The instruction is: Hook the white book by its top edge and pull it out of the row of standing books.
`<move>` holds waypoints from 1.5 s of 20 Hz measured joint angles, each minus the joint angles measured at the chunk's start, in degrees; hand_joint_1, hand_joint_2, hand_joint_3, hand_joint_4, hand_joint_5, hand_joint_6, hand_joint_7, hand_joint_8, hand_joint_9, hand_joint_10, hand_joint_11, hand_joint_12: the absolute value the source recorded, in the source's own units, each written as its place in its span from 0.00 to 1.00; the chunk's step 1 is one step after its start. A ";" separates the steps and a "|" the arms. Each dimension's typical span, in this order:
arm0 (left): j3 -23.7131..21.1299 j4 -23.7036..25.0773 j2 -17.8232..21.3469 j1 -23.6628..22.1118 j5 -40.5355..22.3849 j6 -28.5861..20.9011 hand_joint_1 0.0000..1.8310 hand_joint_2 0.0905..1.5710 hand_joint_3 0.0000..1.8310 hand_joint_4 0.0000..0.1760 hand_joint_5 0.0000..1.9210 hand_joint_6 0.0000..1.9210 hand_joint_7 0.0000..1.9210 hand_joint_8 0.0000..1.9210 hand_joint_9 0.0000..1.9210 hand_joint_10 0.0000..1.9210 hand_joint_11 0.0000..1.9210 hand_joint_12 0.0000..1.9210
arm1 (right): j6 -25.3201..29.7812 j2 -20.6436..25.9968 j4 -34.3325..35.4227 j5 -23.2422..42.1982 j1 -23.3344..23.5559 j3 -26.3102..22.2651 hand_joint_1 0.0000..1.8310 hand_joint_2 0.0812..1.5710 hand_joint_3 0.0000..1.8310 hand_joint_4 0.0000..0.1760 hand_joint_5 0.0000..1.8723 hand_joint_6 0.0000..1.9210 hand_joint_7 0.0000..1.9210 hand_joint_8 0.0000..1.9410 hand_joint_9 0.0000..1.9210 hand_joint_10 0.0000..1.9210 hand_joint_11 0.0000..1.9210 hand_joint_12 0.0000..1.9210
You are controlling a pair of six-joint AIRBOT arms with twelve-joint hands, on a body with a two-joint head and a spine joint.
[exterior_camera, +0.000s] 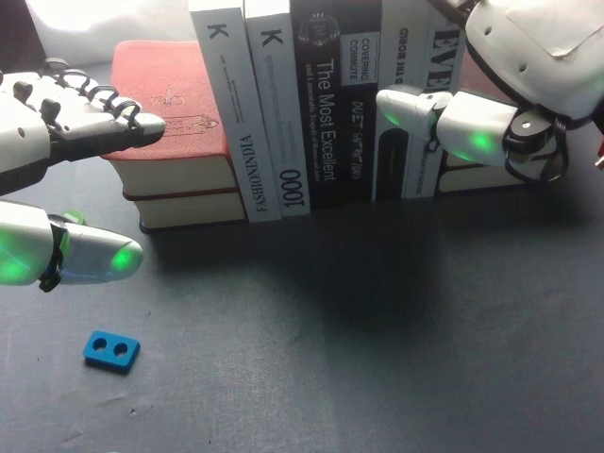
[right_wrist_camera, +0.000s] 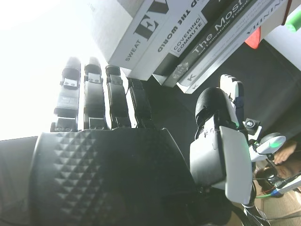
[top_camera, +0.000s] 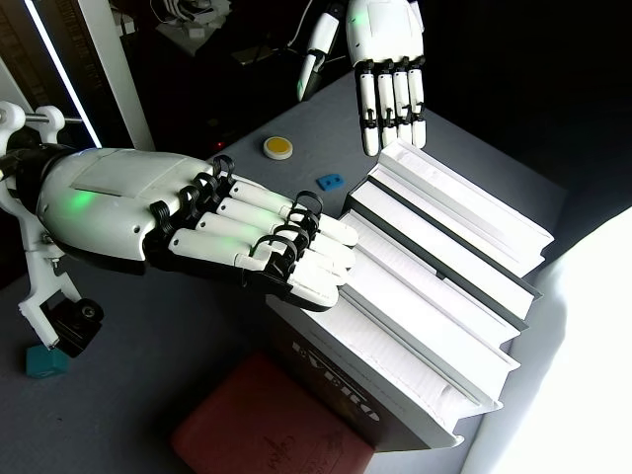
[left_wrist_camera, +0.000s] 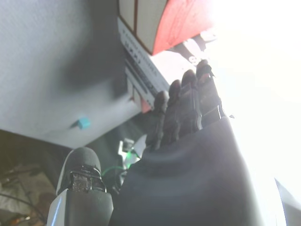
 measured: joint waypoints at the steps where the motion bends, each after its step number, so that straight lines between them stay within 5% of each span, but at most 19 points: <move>1: 0.00 0.00 0.00 0.00 -0.04 0.13 0.00 0.72 0.00 0.00 0.00 0.00 0.00 0.00 0.00 0.00 0.00 0.00 | -0.24 0.07 -0.15 0.57 -0.42 -0.07 0.00 0.74 0.00 0.00 0.08 0.00 0.08 0.00 0.06 0.00 0.00 0.14; 18: 0.48 0.17 0.13 0.00 -2.58 1.81 0.00 0.72 0.00 0.00 0.00 0.00 0.00 0.00 0.00 0.00 0.00 0.00 | -11.17 8.87 0.37 -0.85 -2.60 -11.82 0.00 0.73 0.00 0.00 0.09 0.00 0.08 0.00 0.07 0.00 0.00 0.15; 30: 0.83 0.17 0.13 -0.07 -2.82 1.46 0.00 0.73 0.00 0.00 0.00 0.00 0.00 0.00 0.00 0.00 0.00 0.00 | -12.68 16.31 0.66 -3.48 -4.33 -19.28 0.00 0.73 0.00 0.00 0.08 0.00 0.07 0.00 0.06 0.00 0.00 0.13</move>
